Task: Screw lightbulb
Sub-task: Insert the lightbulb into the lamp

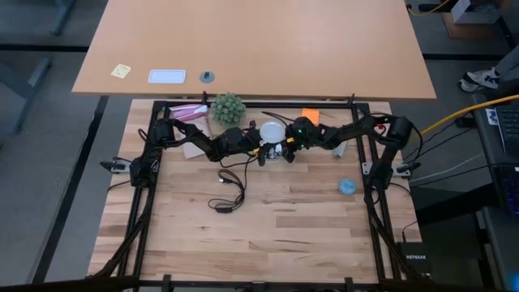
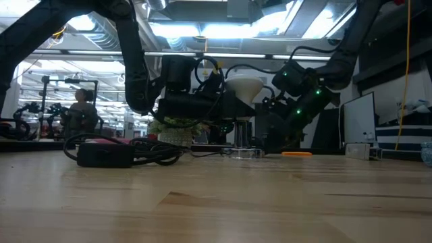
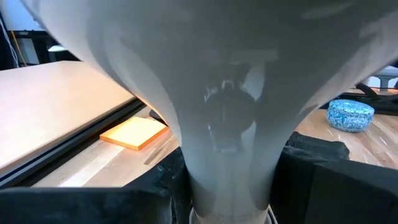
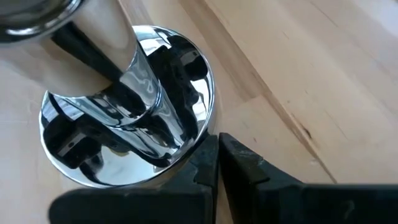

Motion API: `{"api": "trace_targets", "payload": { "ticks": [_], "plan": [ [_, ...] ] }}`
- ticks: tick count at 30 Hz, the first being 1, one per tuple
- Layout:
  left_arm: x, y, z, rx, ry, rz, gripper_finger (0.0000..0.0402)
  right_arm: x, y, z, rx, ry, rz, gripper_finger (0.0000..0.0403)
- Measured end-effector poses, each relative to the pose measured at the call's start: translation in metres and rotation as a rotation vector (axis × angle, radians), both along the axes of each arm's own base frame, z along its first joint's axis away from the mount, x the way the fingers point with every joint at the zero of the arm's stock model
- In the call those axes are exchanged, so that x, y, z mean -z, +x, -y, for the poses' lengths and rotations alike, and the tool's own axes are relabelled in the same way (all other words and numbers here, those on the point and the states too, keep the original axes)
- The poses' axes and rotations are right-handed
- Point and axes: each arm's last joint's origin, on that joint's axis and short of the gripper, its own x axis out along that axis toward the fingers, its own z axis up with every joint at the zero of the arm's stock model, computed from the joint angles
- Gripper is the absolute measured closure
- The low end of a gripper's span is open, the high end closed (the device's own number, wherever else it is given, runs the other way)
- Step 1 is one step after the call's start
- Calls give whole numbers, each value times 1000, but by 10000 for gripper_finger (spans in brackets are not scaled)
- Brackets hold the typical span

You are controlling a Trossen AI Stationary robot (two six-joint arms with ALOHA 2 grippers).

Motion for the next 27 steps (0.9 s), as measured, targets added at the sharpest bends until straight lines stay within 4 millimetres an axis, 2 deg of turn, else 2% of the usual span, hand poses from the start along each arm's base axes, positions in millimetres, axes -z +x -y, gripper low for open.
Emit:
{"api": "trace_targets", "payload": {
  "ticks": [16, 22, 27],
  "plan": [
    [2, -1, -2, -40, 71, -42, 259, 2, -1, -6, -22, 226, 25, 379],
    [2, -1, -2, -41, 70, -43, 259, -3, -3, -6, -2, 139, 14, 379],
    [2, -1, -2, -41, 82, -34, 259, -25, -6, -4, 39, 6, 41, 379]
  ]
}}
